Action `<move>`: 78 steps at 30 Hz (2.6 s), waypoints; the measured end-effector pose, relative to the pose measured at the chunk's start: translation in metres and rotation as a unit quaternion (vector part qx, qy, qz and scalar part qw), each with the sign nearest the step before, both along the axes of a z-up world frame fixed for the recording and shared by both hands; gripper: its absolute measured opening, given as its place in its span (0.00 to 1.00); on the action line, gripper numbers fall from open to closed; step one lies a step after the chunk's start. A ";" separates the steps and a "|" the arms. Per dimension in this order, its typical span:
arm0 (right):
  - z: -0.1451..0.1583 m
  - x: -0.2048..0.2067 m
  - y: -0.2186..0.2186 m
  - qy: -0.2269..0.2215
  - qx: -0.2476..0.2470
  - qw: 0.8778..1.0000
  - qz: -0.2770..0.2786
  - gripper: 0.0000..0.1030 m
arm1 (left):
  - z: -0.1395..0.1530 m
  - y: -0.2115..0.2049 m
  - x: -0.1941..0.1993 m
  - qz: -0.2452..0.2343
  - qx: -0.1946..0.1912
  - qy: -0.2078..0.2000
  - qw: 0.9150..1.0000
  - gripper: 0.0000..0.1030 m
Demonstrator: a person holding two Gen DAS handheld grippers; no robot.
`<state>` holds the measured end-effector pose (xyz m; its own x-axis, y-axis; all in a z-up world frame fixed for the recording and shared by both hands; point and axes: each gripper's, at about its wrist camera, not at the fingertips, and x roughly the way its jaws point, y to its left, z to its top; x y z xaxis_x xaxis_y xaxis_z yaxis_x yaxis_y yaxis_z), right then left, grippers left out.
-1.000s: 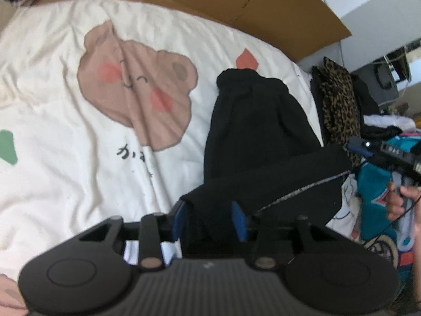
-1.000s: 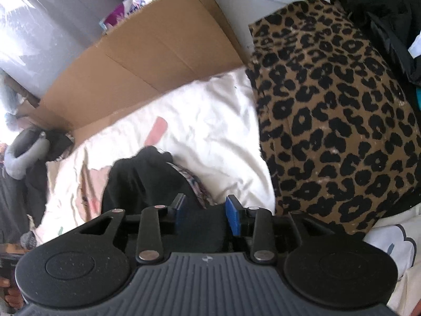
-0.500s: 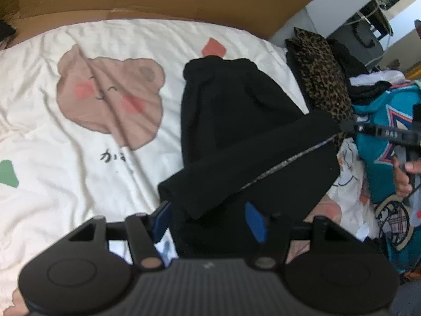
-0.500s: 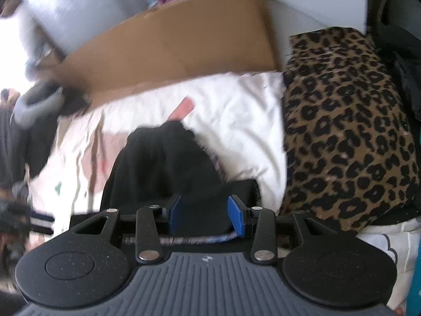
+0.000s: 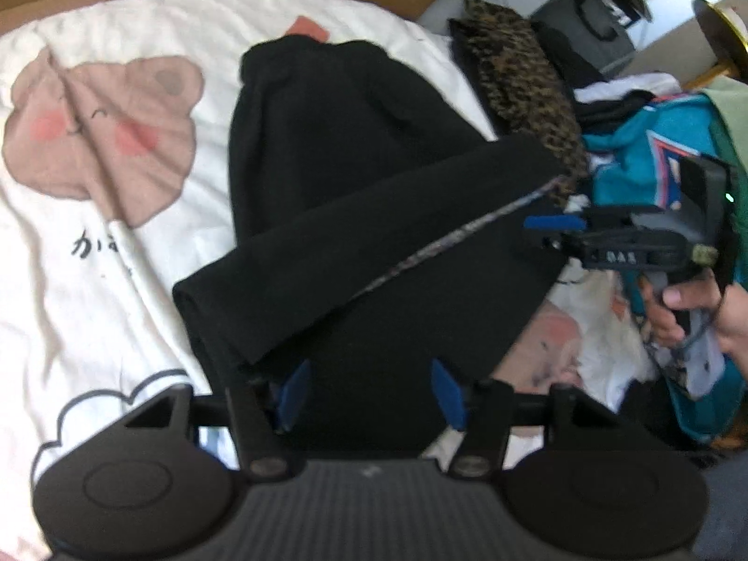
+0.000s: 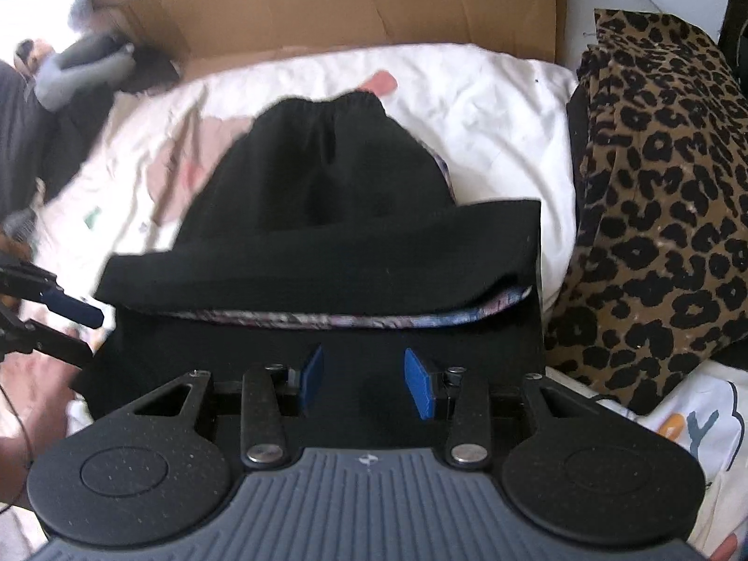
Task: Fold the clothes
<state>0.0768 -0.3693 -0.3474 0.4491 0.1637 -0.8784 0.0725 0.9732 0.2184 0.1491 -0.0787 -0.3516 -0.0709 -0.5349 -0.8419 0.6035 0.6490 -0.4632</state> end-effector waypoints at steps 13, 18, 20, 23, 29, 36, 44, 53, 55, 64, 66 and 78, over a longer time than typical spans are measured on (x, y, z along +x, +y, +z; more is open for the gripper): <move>-0.029 0.008 0.024 -0.033 -0.107 0.993 0.029 0.43 | -0.034 -0.014 -0.013 -0.007 0.026 -0.090 0.996 0.42; -0.029 0.021 0.030 -0.052 -0.135 0.989 0.044 0.42 | -0.028 -0.013 -0.004 0.013 0.027 -0.113 0.993 0.40; -0.024 0.026 0.028 -0.060 -0.130 0.989 0.038 0.42 | -0.023 -0.011 0.000 0.019 0.024 -0.124 0.992 0.40; -0.016 0.035 0.023 -0.073 -0.126 0.989 0.033 0.42 | -0.018 -0.009 0.010 0.035 0.019 -0.129 0.991 0.40; 0.001 0.054 0.019 -0.101 -0.122 0.987 0.029 0.42 | -0.005 -0.003 0.034 0.062 0.011 -0.154 0.986 0.40; 0.023 0.060 0.011 -0.132 -0.123 0.983 0.014 0.42 | 0.007 0.006 0.053 0.087 0.009 -0.173 0.981 0.40; 0.016 0.063 -0.008 -0.114 -0.150 0.982 0.012 0.42 | -0.003 0.017 0.059 0.078 0.052 -0.166 0.982 0.41; 0.006 0.070 -0.031 -0.096 -0.140 0.985 0.001 0.42 | -0.004 0.027 0.067 0.075 0.056 -0.155 0.983 0.40; 0.003 0.073 -0.037 -0.096 -0.133 0.986 -0.012 0.42 | -0.009 0.025 0.067 0.082 0.049 -0.147 0.985 0.33; -0.011 0.086 -0.058 -0.085 -0.095 0.991 -0.051 0.42 | -0.022 0.029 0.072 0.108 0.028 -0.125 0.986 0.26; -0.016 0.087 -0.060 -0.081 -0.084 0.992 -0.052 0.42 | -0.024 0.029 0.073 0.104 0.026 -0.128 0.986 0.11; -0.012 0.085 -0.071 -0.098 -0.035 0.992 -0.068 0.01 | -0.011 0.036 0.079 0.127 0.000 -0.136 0.983 0.03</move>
